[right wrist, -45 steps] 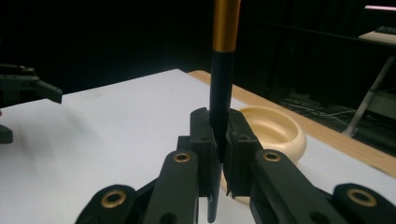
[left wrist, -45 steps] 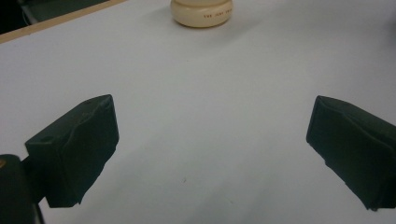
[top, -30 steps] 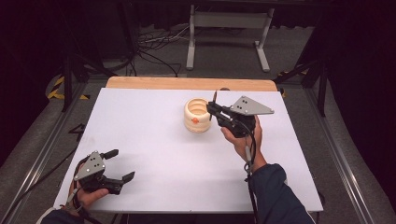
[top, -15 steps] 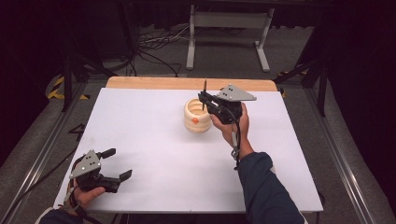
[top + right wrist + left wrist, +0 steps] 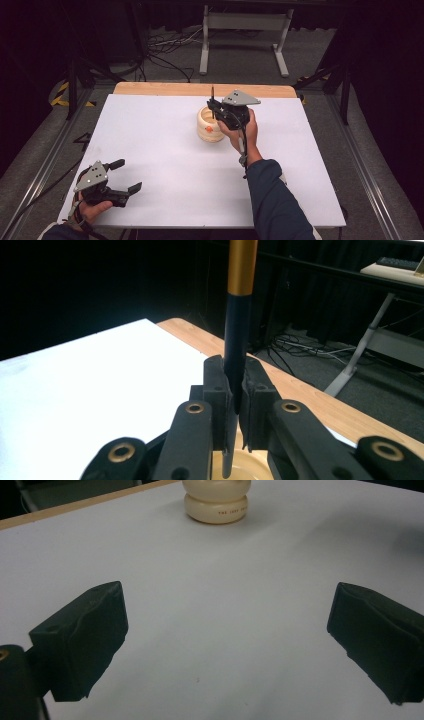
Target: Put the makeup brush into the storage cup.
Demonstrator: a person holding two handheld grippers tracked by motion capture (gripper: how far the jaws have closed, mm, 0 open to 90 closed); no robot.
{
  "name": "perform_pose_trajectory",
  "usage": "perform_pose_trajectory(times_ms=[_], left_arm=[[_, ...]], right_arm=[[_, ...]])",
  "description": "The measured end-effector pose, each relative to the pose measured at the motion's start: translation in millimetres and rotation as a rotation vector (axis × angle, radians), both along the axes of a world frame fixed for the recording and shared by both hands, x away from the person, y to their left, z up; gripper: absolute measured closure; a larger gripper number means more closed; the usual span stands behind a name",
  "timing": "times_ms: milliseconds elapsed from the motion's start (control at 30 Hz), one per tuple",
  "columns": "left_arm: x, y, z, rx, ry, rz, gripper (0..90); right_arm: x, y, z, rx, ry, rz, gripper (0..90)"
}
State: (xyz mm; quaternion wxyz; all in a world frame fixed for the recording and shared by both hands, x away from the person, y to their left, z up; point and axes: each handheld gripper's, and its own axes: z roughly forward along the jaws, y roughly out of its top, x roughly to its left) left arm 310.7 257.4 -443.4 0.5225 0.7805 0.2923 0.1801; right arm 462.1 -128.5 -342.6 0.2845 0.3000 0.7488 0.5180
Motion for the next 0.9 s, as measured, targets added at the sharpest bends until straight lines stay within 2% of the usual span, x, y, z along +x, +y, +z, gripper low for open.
perform_pose_trajectory(times_ms=[167,267,367,600,900], left_arm=[[0.4,0.1,0.2,0.007,-0.004,-0.005,3.8],[0.0,-0.2,0.9,-0.015,0.012,-0.005,4.2],[-0.2,-0.9,2.2,-0.018,0.010,-0.016,4.3],[-0.9,-1.6,1.7,0.003,0.010,-0.025,4.6],[-1.2,-2.3,1.7,-0.002,0.004,-0.034,4.7]], right_arm=[[3.3,2.9,-5.2,-0.007,0.009,-0.009,84.2],[5.9,4.3,-8.7,-0.014,0.016,-0.012,84.2],[8.0,5.2,-11.6,-0.022,0.026,-0.017,84.2],[11.6,4.3,-18.0,-0.034,0.047,-0.028,84.1],[11.8,5.0,-21.4,-0.042,0.051,-0.023,84.1]])
